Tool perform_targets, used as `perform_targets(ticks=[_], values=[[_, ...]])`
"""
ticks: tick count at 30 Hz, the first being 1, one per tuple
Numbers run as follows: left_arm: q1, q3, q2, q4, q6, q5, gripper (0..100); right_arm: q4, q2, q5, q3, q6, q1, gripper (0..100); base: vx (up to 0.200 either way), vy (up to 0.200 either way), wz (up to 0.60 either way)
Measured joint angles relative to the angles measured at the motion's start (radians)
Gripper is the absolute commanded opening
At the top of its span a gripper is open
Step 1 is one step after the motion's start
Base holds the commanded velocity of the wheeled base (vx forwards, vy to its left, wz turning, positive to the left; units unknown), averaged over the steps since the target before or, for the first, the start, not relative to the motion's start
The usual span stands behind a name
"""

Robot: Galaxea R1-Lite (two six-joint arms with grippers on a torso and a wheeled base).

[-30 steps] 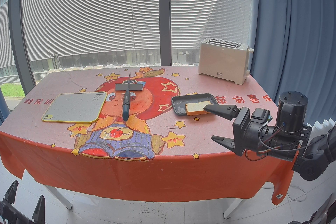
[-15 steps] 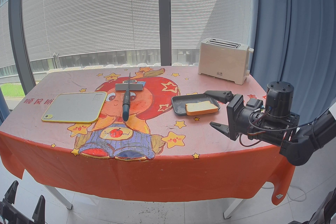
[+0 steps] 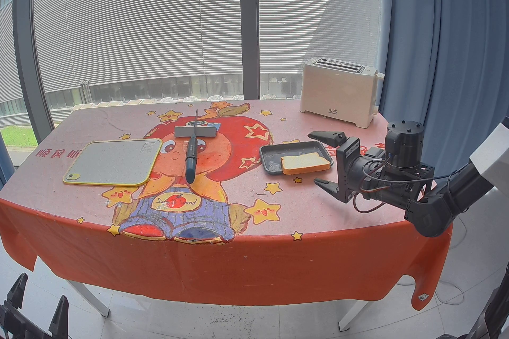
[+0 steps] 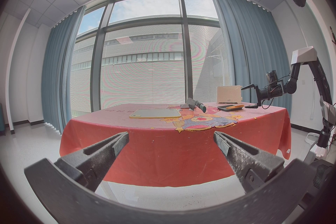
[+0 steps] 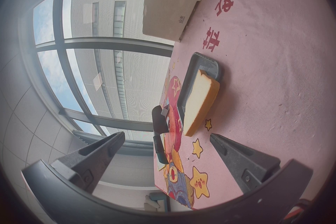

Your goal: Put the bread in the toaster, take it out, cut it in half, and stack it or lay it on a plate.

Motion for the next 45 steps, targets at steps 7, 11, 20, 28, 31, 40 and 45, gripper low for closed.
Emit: perform_targets(ticks=[7, 11, 20, 28, 31, 40, 45], values=[[0.000, 0.000, 0.000, 0.000, 0.001, 0.001, 100, 0.004, 0.024, -0.001, -0.019, 0.019, -0.009, 100, 0.000, 0.000, 0.00], [0.000, 0.000, 0.000, 0.000, 0.001, 0.001, 100, 0.004, 0.030, -0.001, -0.020, 0.020, -0.009, 100, 0.000, 0.000, 0.00], [0.000, 0.000, 0.000, 0.000, 0.001, 0.002, 100, 0.006, 0.049, -0.001, -0.031, 0.020, -0.021, 100, 0.000, 0.000, 0.00], [0.000, 0.000, 0.000, 0.000, 0.002, 0.002, 100, 0.007, 0.075, -0.003, -0.056, 0.020, -0.024, 100, 0.000, 0.000, 0.00], [0.000, 0.000, 0.000, 0.000, 0.002, 0.002, 100, 0.007, 0.079, -0.003, -0.065, 0.020, -0.027, 100, 0.000, 0.000, 0.00], [0.000, 0.000, 0.000, 0.000, 0.003, 0.002, 100, 0.010, 0.096, -0.003, -0.106, 0.020, -0.049, 100, 0.000, 0.000, 0.00], [0.000, 0.000, 0.000, 0.000, 0.003, 0.002, 100, 0.010, 0.111, -0.004, -0.116, 0.020, -0.056, 100, 0.000, 0.000, 0.00]])
